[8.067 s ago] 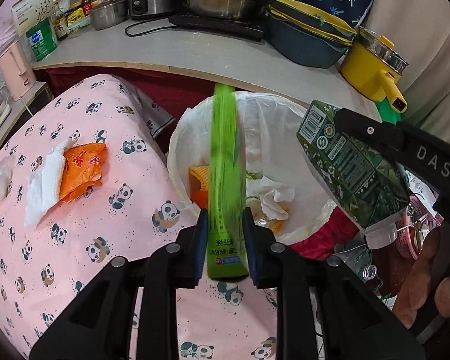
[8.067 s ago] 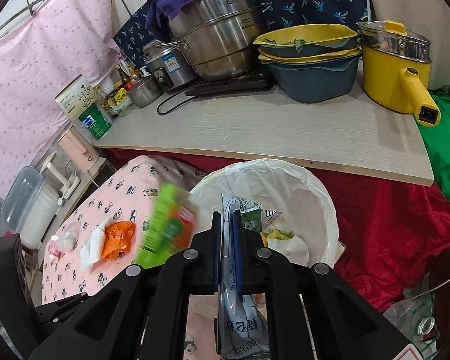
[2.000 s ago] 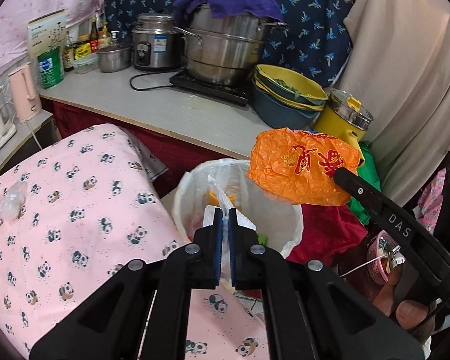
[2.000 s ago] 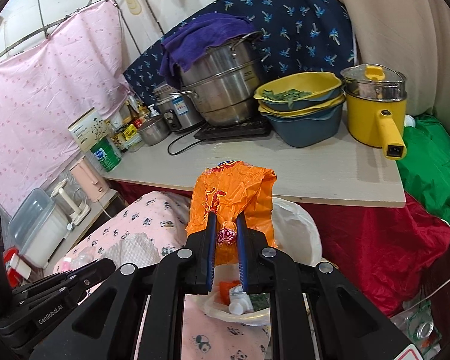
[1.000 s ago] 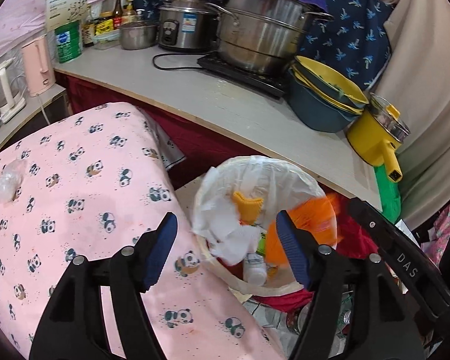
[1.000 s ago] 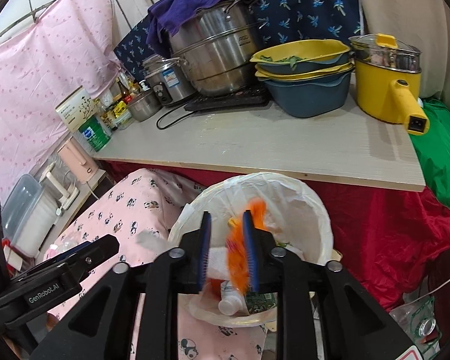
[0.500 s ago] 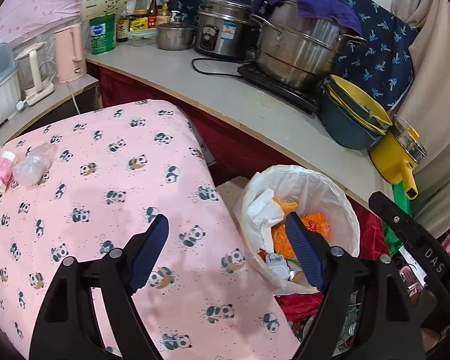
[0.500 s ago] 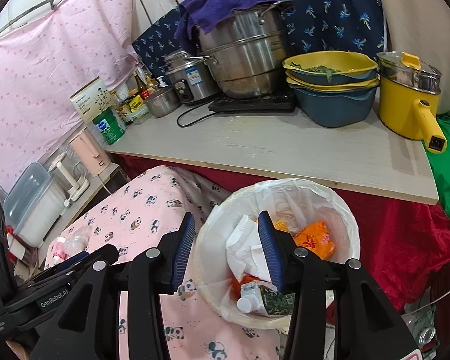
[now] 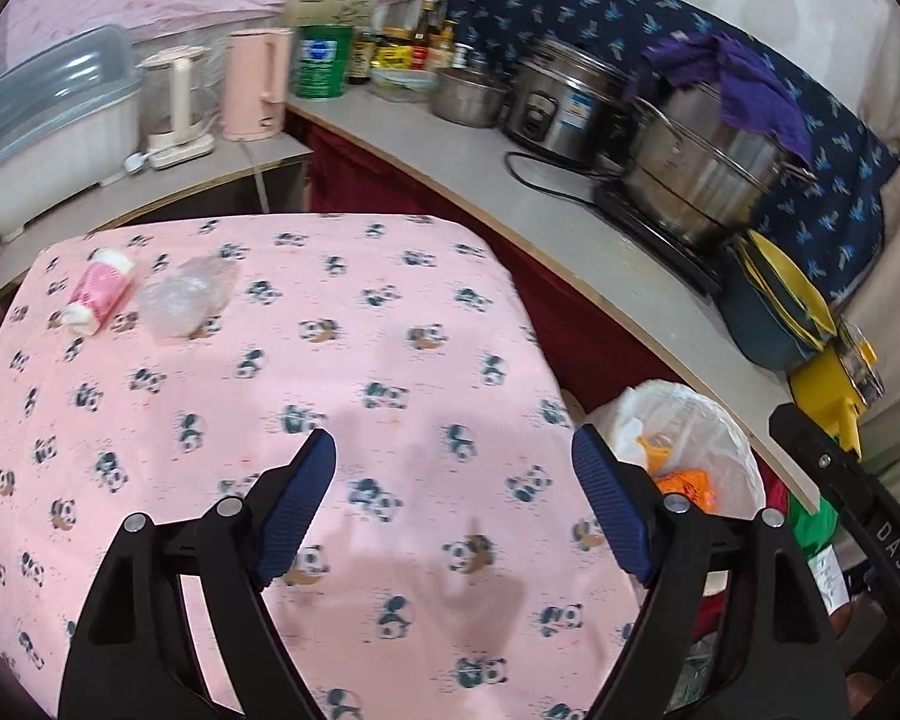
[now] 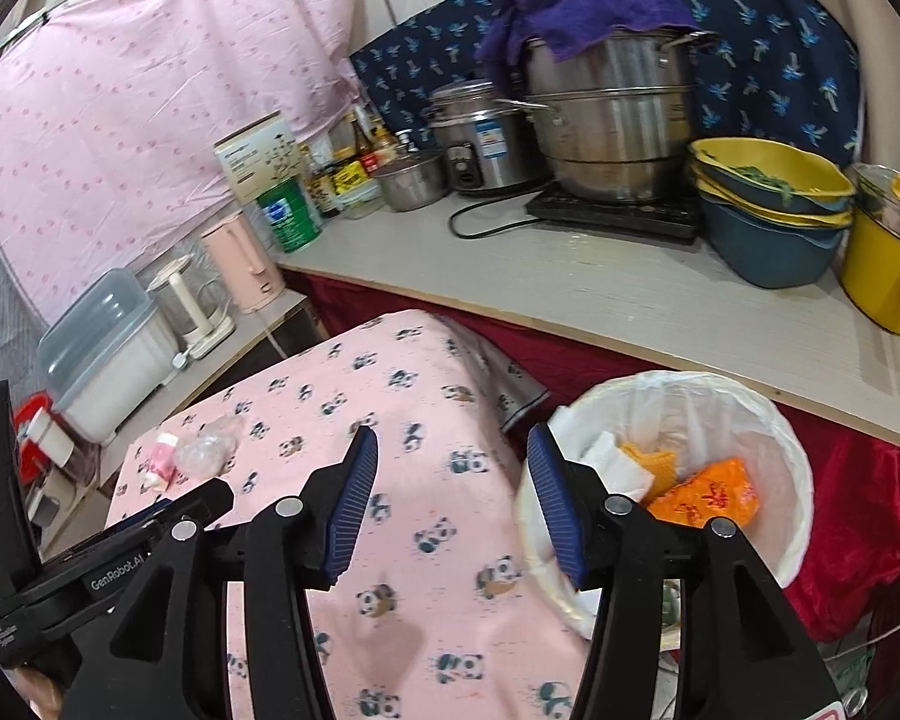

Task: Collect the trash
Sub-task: 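Move both grippers back over the pink paper cup and clear plastic bag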

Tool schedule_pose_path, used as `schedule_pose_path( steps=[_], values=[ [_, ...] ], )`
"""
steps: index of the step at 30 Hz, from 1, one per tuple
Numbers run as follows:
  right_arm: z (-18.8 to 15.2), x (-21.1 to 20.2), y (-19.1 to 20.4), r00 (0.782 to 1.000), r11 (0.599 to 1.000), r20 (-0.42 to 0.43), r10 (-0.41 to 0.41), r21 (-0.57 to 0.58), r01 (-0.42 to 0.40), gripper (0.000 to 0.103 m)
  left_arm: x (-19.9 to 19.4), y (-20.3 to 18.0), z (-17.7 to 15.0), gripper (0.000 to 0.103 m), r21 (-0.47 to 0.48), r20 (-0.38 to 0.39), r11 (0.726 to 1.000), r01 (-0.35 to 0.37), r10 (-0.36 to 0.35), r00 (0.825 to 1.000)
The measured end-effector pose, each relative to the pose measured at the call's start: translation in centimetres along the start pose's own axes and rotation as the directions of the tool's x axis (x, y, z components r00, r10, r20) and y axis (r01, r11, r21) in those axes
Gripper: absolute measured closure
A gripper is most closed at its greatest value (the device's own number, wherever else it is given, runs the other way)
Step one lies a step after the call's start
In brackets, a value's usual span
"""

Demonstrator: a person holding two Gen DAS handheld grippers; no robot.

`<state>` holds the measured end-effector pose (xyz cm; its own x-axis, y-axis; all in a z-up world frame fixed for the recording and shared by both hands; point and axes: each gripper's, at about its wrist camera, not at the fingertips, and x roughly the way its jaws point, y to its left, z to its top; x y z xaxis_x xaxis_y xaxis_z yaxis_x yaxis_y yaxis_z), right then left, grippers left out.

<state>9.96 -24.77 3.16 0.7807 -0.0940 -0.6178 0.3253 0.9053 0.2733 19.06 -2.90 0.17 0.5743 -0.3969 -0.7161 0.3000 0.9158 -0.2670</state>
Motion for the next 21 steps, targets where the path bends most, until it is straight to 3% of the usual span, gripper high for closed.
schedule_pose_path(
  steps=[13, 21],
  values=[
    [-1.5, 3.6, 11.4, 0.994, 0.985, -0.075, 0.080, -0.146, -0.090, 0.041, -2.1, 11.1, 0.9, 0.026, -0.147, 0.040, 0.983, -0.109, 0.116, 0.992],
    [-3.2, 7.2, 17.9, 0.981, 0.964, -0.151, 0.122, -0.219, -0.153, 0.040, -2.3, 17.7, 0.9, 0.026, -0.196, 0.038, 0.959, -0.206, 0.217, 0.975]
  ],
)
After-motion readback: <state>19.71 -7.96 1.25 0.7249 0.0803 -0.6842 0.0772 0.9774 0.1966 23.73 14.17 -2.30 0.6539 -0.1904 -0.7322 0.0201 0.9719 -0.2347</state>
